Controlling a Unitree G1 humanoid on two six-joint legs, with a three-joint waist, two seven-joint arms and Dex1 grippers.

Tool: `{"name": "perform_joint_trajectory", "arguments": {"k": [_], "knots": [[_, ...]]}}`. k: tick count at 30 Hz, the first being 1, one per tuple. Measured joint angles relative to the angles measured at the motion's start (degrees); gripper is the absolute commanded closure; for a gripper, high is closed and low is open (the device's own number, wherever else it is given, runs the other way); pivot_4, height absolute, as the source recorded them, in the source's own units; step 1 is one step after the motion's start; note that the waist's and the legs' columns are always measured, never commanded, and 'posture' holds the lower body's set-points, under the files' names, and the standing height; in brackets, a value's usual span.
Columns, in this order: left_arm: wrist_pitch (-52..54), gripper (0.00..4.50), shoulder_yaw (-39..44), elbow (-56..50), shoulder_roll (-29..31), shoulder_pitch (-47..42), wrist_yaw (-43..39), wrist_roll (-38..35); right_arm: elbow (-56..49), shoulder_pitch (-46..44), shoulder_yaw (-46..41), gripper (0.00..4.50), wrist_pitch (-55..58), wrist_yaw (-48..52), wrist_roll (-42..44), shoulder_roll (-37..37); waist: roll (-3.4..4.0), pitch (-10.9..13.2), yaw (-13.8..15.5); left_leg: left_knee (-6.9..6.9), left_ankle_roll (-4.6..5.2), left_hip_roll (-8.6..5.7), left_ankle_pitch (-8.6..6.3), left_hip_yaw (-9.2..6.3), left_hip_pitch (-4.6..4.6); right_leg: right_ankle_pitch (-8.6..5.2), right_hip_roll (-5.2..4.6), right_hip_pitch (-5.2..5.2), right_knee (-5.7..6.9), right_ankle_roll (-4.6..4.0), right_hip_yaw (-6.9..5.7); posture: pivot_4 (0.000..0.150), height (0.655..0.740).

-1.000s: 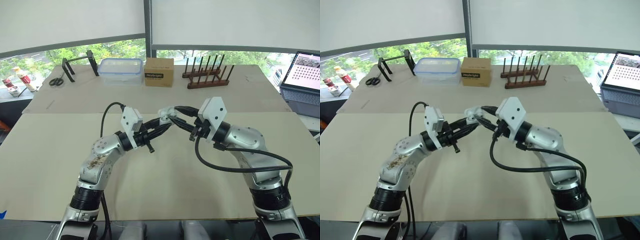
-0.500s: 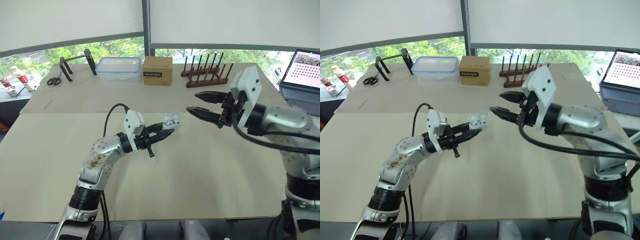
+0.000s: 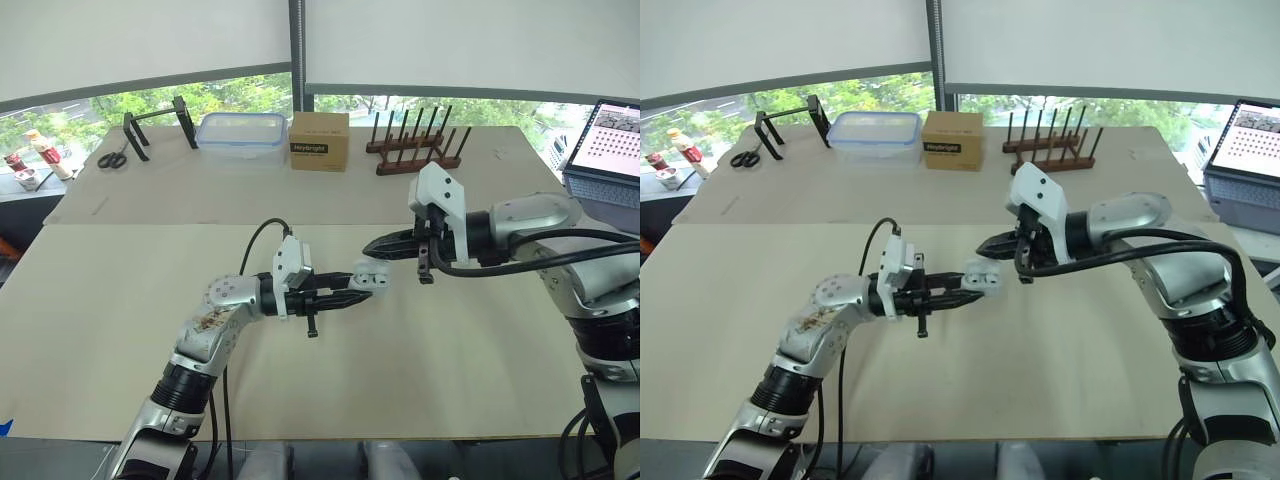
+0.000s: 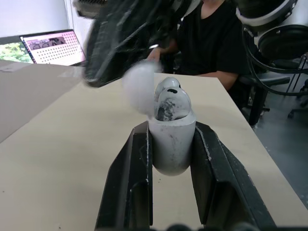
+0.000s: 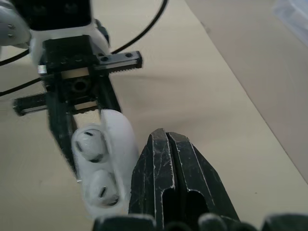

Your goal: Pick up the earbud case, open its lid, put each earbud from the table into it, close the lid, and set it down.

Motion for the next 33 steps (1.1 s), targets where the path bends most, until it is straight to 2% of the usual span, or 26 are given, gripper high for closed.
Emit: {"name": "perform_joint_trajectory", "arguments": {"k": [5,9,11,14,18,22,24,26,30,31,33], "knots": [[-0.2,3.94,0.0,1.8,-0.3,-0.3,0.2,0.4,-2.9,1.7,-1.3,4.5,3.1,1.5,2.2,-4.1,0.0,0.0,0.1,0.0,0.0,-0.01,0.0,0.0,0.01,0.0,-0.01,0.03,-0.01,0.0,0.0,0.15,0.74],[1.5,3.94,1.1,2.5,-0.8,-0.9,1.0,-0.4,-5.1,6.7,-1.5,4.5,4.7,1.1,2.8,-5.0,0.0,0.0,0.1,0.01,0.0,0.0,0.0,0.01,0.0,0.0,-0.01,0.0,0.04,0.0,0.0,0.15,0.74],[7.6,3.94,1.1,2.0,-0.4,-2.2,1.3,-3.0,-6.2,7.7,-1.6,4.5,5.3,0.5,3.8,-4.6,0.0,0.0,0.0,0.02,0.0,0.0,0.0,0.01,0.0,0.0,0.0,-0.02,0.09,0.0,0.0,0.15,0.74],[22.5,3.94,0.8,3.2,0.9,-4.2,2.8,-7.0,-8.4,9.6,-3.7,4.5,2.8,-1.2,2.5,-5.5,0.0,0.0,-0.1,0.03,0.01,0.0,-0.01,-0.02,0.02,-0.01,0.05,0.0,0.12,0.01,-0.01,0.15,0.74],[39.5,3.94,2.6,12.1,-0.8,-8.4,8.4,-9.9,-9.4,15.7,-3.9,4.5,-3.6,-3.1,-2.4,-6.9,-0.01,0.0,0.2,0.21,0.02,-0.04,0.0,0.04,-0.07,-0.01,0.05,0.05,0.12,0.02,-0.12,0.15,0.74],[46.3,3.94,3.4,18.0,-2.0,-11.2,11.5,-10.4,-10.4,20.2,-4.0,4.5,-9.1,-4.0,-5.9,-7.1,-0.01,0.0,-0.1,0.32,0.02,-0.03,-0.01,0.02,-0.08,-0.01,0.04,0.02,0.17,0.02,-0.1,0.15,0.74],[46.6,2.88,3.4,19.8,-1.9,-11.9,12.4,-9.5,-10.7,21.0,-4.2,4.5,-10.5,-4.1,-6.6,-7.1,-0.01,0.0,-0.3,0.31,0.02,-0.01,-0.01,-0.04,-0.05,-0.01,0.06,0.01,0.18,0.02,-0.06,0.15,0.74],[45.4,2.03,3.2,20.2,-0.9,-12.0,12.6,-7.9,-10.8,21.2,-4.3,4.5,-11.2,-4.1,-7.0,-7.1,-0.01,0.0,-0.3,0.3,0.01,0.0,0.0,-0.06,-0.04,-0.01,0.07,0.0,0.19,0.01,-0.04,0.15,0.74],[36.9,0.06,1.3,17.8,3.3,-11.7,9.6,-3.8,-10.8,21.2,-4.5,4.5,-11.7,-3.4,-7.5,-7.9,0.0,0.0,-0.1,0.31,0.01,-0.02,0.0,-0.06,-0.06,-0.01,0.01,0.02,0.15,0.01,-0.04,0.15,0.74],[33.0,0.02,0.9,16.2,5.1,-10.7,8.7,-2.1,-10.8,21.2,-4.5,4.5,-12.2,-2.9,-7.6,-8.2,0.0,0.0,-0.1,0.29,0.0,0.0,0.0,-0.04,-0.04,-0.01,0.01,0.02,0.13,0.01,-0.02,0.15,0.74],[25.2,0.0,0.9,12.8,7.3,-8.6,7.2,0.6,-10.3,21.1,-4.5,3.86,-13.5,-1.7,-7.9,-9.2,0.0,0.0,0.0,0.24,0.0,-0.01,0.0,-0.03,-0.06,-0.01,-0.01,-0.02,0.11,0.01,0.0,0.15,0.74]]}}
